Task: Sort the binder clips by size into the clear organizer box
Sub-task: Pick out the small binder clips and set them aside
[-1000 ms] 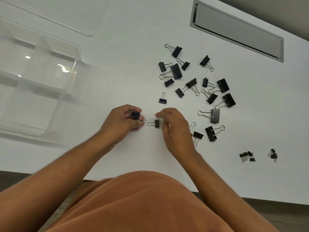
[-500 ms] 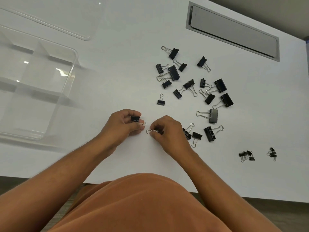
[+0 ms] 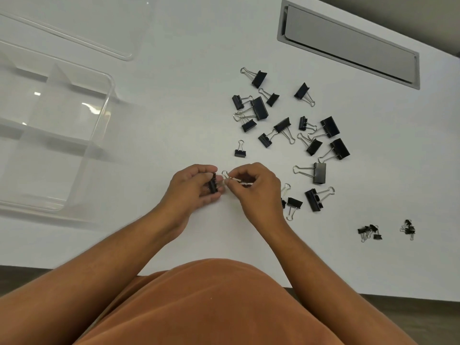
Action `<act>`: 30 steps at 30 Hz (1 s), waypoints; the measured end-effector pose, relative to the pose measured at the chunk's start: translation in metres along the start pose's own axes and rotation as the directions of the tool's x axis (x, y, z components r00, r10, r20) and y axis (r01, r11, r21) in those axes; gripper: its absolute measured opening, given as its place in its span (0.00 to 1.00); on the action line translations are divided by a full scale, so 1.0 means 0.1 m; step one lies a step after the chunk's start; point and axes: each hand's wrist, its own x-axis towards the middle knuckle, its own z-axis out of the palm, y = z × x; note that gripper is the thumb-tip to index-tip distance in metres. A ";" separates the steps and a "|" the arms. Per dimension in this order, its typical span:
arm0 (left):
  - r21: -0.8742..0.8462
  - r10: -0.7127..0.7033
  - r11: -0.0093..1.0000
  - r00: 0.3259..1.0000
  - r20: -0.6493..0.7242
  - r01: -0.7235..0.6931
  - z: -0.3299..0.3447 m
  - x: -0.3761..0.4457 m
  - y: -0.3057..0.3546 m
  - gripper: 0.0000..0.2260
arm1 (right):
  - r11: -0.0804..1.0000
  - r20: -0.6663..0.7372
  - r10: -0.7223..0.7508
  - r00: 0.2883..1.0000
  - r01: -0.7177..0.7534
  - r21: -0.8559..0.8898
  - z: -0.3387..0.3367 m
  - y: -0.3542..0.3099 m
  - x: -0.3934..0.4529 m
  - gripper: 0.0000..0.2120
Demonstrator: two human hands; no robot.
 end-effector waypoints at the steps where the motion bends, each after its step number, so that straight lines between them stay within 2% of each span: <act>1: -0.065 -0.024 0.998 1.000 0.013 0.025 0.01 0.02 0.01 0.11 | 0.999 -0.023 0.003 1.000 -0.002 0.044 0.01 -0.03 0.00 0.04; 5: -0.361 -0.095 0.924 0.989 0.110 0.129 0.03 0.06 0.03 0.16 | 0.989 -0.057 -0.025 0.998 0.033 0.143 0.09 -0.11 -0.03 0.04; 9: -0.473 -0.113 0.865 0.984 0.138 0.166 0.04 0.10 0.05 0.22 | 0.970 -0.079 -0.216 0.973 0.223 0.094 0.17 -0.12 -0.13 0.06; 13: -0.546 -0.117 0.809 0.970 0.212 0.217 0.06 0.12 0.10 0.27 | 0.905 0.052 -0.426 0.903 0.426 0.004 0.24 -0.10 -0.20 0.08; 16: -0.581 -0.119 0.781 0.968 0.222 0.229 0.08 0.16 0.11 0.25 | 0.861 0.127 -0.492 0.861 0.503 -0.071 0.25 -0.11 -0.19 0.10; 19: -0.617 -0.121 0.751 0.968 0.219 0.233 0.10 0.20 0.13 0.22 | 0.912 0.061 -0.410 0.910 0.409 0.034 0.18 -0.15 -0.15 0.10; 21: -0.641 -0.120 0.732 0.969 0.215 0.233 0.10 0.22 0.14 0.21 | 0.943 -0.041 -0.306 0.951 0.309 0.126 0.10 -0.17 -0.08 0.09; 23: -0.647 -0.101 0.729 0.970 0.222 0.224 0.11 0.22 0.14 0.22 | 0.952 -0.161 -0.241 0.957 0.265 0.152 0.03 -0.16 0.03 0.09; 25: -0.626 -0.085 0.750 0.969 0.231 0.215 0.10 0.23 0.14 0.22 | 0.963 -0.249 -0.212 0.945 0.245 0.111 -0.02 -0.13 0.16 0.10; 27: -0.599 -0.080 0.774 0.970 0.231 0.206 0.08 0.25 0.14 0.22 | 0.974 -0.281 -0.195 0.940 0.220 0.062 -0.04 -0.09 0.29 0.10; 30: -0.568 -0.078 0.802 0.975 0.209 0.186 0.05 0.26 0.14 0.22 | 0.954 -0.208 -0.288 0.935 0.262 -0.144 -0.02 0.01 0.45 0.12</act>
